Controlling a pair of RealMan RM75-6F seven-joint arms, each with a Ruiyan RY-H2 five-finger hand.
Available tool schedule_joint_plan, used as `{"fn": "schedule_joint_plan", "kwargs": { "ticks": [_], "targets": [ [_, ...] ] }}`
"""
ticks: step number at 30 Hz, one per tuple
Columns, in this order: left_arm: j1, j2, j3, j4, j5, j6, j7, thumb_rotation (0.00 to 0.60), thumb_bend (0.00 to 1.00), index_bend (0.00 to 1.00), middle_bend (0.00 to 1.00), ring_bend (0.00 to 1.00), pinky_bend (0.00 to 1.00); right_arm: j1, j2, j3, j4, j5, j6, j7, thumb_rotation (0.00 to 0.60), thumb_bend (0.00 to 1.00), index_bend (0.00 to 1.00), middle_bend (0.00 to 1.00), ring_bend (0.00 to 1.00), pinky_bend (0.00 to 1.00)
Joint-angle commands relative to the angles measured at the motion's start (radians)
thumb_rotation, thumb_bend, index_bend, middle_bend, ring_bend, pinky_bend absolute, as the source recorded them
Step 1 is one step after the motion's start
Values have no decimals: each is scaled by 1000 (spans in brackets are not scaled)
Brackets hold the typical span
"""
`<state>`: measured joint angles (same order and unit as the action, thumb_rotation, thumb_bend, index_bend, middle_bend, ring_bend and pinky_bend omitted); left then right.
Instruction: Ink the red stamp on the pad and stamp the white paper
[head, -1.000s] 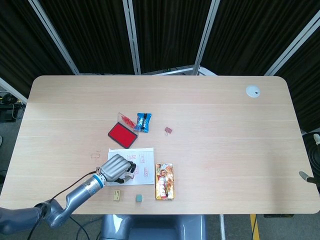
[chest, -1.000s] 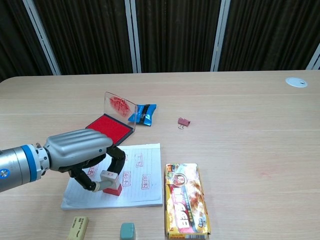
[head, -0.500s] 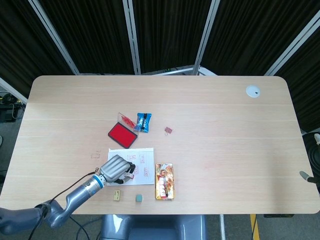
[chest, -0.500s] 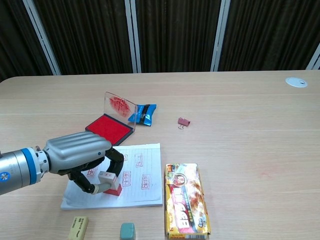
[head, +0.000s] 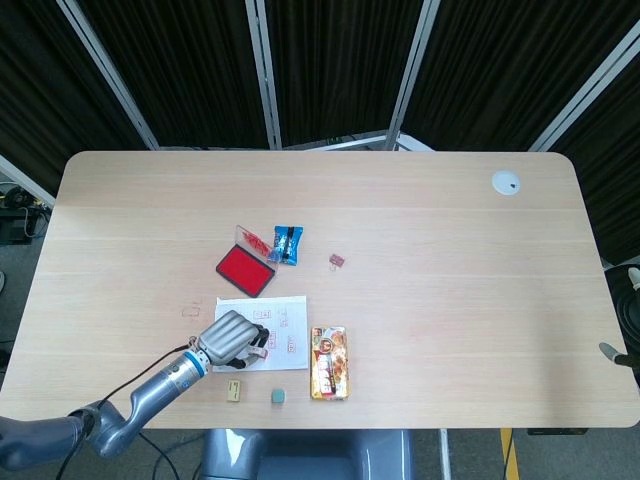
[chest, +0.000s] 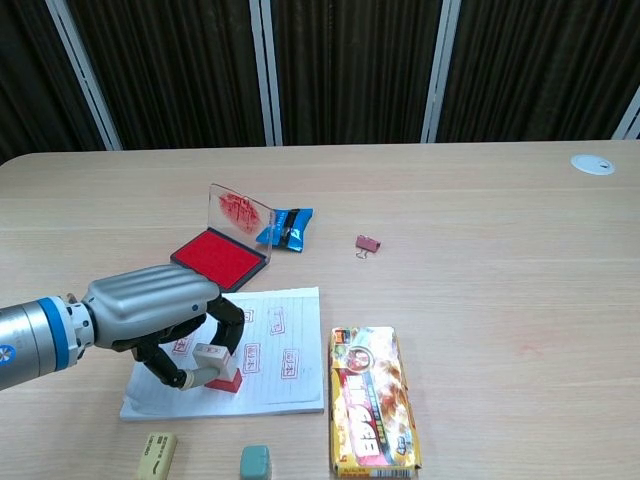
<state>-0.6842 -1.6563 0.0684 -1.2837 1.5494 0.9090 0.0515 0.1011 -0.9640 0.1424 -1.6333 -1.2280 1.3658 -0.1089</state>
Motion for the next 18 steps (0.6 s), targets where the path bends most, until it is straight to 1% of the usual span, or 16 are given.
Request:
{"fn": "schedule_joint_plan", "kwargs": {
  "ticks": [1, 3, 7, 12, 18],
  "targets": [
    [-1, 10, -8, -13, 1, 9, -8, 600, 447, 598, 546, 797, 844, 0, 0, 0, 1, 2, -1, -1, 600, 0, 0, 0, 0, 0],
    [-2, 25, -18, -33, 2, 22, -9, 600, 446, 599, 546, 797, 844, 0, -1, 0, 1, 2, -1, -2, 600, 0, 0, 0, 0, 0],
    [-3, 71, -40, -107, 4, 54, -14, 600, 448, 600, 547, 797, 844, 0, -2, -1, 0, -6, 4, 1, 600, 0, 0, 0, 0, 0],
    [-4, 142, -83, -205, -14, 87, -10, 600, 445, 600, 547, 797, 844, -1, -2, -1, -3, -11, 8, 2, 600, 0, 0, 0, 0, 0],
    [2, 193, -111, -243, -60, 90, -12, 600, 446, 598, 546, 797, 845, -2, 0, -2, -6, -13, 8, 5, 600, 0, 0, 0, 0, 0]
  ]
}}
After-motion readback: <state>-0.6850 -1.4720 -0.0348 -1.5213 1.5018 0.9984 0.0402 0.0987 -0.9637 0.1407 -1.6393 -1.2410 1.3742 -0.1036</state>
